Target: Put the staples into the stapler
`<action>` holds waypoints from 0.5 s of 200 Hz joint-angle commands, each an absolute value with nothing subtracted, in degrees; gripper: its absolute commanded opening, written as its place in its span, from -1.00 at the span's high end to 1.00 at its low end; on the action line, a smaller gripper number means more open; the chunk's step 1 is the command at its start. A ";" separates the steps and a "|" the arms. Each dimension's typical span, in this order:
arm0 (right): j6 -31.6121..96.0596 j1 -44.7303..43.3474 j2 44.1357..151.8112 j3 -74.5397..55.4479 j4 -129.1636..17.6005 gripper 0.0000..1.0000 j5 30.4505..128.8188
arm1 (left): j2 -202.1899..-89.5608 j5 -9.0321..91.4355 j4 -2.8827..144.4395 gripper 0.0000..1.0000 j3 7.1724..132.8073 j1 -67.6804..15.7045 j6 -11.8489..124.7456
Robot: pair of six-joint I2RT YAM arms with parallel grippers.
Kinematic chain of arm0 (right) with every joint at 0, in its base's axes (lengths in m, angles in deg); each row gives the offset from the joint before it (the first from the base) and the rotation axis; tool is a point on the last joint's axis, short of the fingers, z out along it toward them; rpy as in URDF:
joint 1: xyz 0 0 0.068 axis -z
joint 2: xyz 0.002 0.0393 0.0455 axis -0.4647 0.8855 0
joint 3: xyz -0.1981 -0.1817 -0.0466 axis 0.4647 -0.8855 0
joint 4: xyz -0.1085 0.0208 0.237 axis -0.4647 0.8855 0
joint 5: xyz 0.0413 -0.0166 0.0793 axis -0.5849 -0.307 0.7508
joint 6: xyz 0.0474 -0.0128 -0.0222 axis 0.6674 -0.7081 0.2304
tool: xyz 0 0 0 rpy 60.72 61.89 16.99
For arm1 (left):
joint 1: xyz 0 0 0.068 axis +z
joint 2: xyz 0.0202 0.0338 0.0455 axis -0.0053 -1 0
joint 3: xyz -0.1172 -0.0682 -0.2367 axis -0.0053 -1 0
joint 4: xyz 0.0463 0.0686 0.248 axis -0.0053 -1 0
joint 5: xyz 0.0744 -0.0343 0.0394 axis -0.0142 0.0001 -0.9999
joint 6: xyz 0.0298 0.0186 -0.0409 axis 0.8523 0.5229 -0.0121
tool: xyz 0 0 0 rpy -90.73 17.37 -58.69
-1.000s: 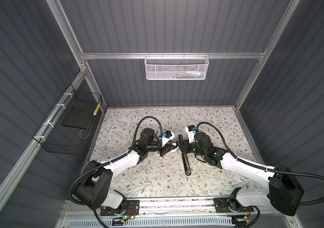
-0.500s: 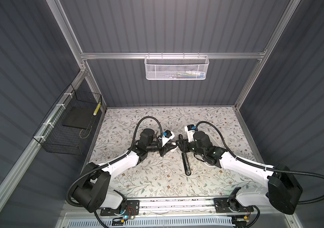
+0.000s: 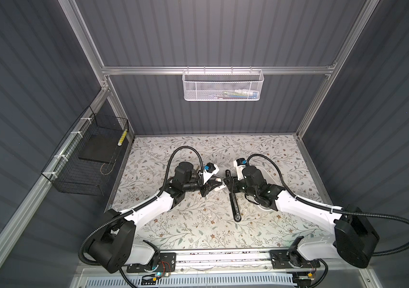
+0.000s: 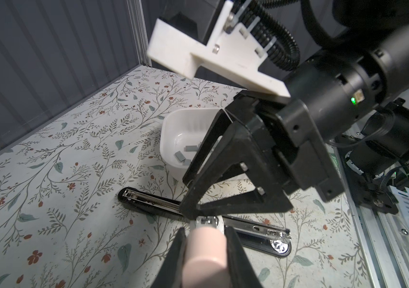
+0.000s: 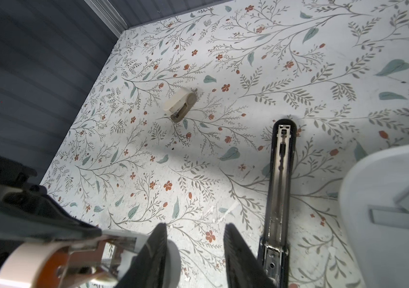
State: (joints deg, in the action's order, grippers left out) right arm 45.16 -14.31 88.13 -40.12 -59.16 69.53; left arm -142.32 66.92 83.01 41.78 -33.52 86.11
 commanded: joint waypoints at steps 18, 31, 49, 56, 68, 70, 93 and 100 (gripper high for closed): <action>44.38 -14.55 87.54 -39.26 -56.60 0.19 68.86 | -140.88 66.48 85.06 1.00 42.60 -33.62 85.96; 44.38 -14.66 87.57 -39.17 -56.65 0.19 69.21 | -140.88 66.67 84.82 1.00 42.66 -33.62 85.97; 44.25 -14.87 87.36 -39.25 -56.70 0.18 69.05 | -140.29 66.87 85.63 1.00 42.08 -33.62 86.01; 44.09 -14.85 87.59 -39.25 -56.72 0.17 68.81 | -140.05 66.66 86.41 1.00 41.67 -33.61 85.73; 44.11 -14.85 88.10 -39.00 -56.61 0.17 68.79 | -140.11 66.48 87.12 1.00 41.48 -33.62 85.00; 44.11 -14.85 88.19 -38.93 -56.56 0.17 68.79 | -140.18 66.46 87.12 1.00 41.51 -33.62 84.90; 44.23 -14.94 88.94 -38.05 -55.70 0.17 68.96 | -140.31 67.08 87.04 1.00 41.97 -33.62 83.61; 44.22 -14.94 88.79 -37.98 -55.45 0.17 68.62 | -140.08 67.01 87.08 1.00 41.84 -33.60 83.60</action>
